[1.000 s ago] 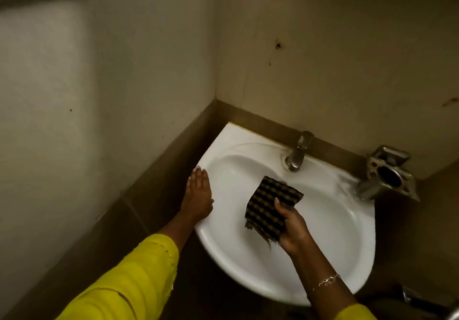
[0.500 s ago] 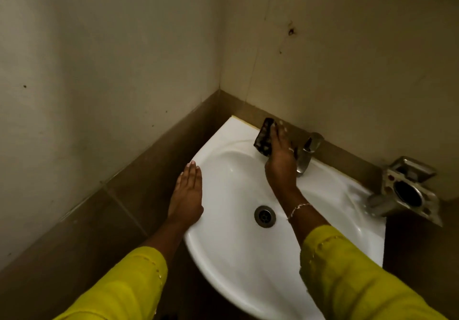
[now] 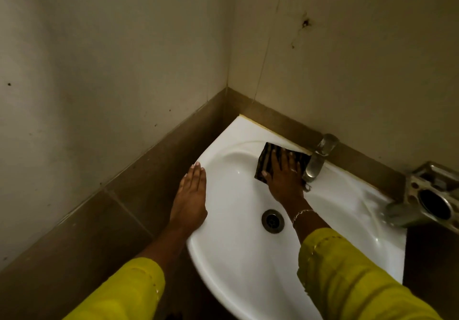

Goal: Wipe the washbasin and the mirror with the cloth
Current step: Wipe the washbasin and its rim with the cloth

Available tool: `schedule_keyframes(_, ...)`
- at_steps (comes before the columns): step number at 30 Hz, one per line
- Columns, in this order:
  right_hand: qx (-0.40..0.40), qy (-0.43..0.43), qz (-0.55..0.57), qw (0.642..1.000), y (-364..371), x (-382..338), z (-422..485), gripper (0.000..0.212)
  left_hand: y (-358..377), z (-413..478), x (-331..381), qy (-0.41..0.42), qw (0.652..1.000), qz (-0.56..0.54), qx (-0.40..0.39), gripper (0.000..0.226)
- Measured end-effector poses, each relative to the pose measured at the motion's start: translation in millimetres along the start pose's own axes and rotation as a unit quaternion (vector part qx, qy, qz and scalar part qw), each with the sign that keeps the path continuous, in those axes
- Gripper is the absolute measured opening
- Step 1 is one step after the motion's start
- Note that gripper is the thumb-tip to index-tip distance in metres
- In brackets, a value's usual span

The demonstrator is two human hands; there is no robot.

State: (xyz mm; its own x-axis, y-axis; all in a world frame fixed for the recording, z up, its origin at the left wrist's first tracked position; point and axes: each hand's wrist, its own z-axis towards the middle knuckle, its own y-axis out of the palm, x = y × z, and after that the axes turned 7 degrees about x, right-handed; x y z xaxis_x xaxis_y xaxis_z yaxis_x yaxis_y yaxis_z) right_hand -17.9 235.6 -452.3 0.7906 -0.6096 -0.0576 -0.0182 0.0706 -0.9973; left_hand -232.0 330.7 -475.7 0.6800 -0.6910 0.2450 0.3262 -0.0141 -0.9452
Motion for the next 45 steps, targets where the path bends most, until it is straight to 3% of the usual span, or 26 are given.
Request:
schedule_keyframes(5,0.079,0.009,0.037,0.996,14.2,2.0,-10.3,0.060,-1.0,0.5,0.4,0.003,1.000,-0.013,0.003,0.074)
schedule_keyframes(10,0.051,0.020,0.034,0.998,8.0,4.4,16.5,0.060,-3.0,-2.0,1.8,0.005,0.999,0.035,-0.020,0.077)
schedule_keyframes(16,0.051,0.019,0.057,0.997,6.8,7.7,35.7,0.081,-0.3,-2.5,3.1,0.004,0.999,0.035,0.000,0.075)
schedule_keyframes(31,0.048,-0.008,0.016,0.999,12.2,12.9,23.5,0.055,-9.7,-0.3,5.9,-0.013,1.000,-0.013,-0.009,0.069)
schedule_keyframes(39,0.054,0.027,0.051,0.997,6.0,4.9,28.7,0.054,-8.9,1.6,4.7,-0.020,0.999,-0.037,-0.006,0.070)
schedule_keyframes(45,0.050,0.001,0.034,0.998,8.6,8.9,40.0,0.062,-8.6,2.1,5.3,-0.022,0.999,-0.043,-0.001,0.070)
